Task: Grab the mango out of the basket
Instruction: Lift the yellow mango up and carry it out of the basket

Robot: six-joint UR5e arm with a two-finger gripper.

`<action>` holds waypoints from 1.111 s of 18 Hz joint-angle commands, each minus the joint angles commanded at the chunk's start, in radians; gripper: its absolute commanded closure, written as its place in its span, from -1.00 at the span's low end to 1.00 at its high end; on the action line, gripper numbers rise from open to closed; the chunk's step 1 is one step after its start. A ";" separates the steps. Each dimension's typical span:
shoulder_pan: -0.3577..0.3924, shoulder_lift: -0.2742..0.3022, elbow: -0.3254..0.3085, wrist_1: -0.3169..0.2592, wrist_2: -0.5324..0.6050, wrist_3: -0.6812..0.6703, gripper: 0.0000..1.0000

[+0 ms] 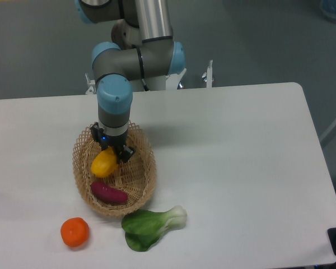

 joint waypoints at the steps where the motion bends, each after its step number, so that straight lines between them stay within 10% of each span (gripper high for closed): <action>1: 0.015 0.005 0.006 -0.003 0.000 0.002 0.42; 20: 0.255 0.022 0.140 -0.075 0.086 0.281 0.38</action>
